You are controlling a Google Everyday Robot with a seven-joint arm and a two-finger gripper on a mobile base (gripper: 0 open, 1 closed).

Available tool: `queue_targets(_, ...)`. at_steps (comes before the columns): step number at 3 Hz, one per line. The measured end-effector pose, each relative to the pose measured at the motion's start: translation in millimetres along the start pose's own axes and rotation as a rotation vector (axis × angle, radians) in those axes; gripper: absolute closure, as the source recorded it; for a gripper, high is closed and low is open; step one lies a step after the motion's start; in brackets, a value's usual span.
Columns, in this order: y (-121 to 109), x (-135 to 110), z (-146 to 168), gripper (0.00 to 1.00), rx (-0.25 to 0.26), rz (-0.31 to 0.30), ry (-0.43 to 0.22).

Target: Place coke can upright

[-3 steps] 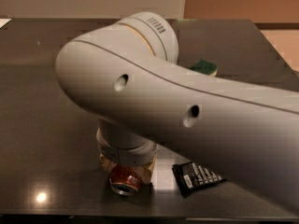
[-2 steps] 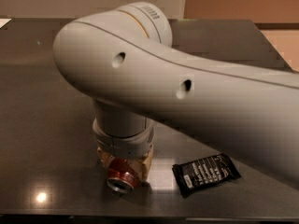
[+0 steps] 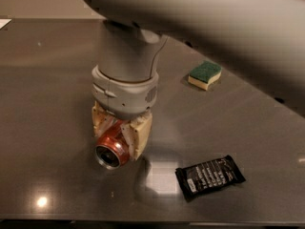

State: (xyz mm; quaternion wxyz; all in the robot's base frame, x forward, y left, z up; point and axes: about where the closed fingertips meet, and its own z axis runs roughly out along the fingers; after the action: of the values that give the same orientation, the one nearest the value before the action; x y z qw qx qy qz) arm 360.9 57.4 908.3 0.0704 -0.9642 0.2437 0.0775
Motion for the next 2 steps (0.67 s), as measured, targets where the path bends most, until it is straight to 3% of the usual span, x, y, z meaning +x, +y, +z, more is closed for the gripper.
queue_targets(1,-7,5,-24,1.00,0.080,0.122,-0.097)
queue_targets(2,-10,18,-35,1.00,0.146,0.277,-0.240)
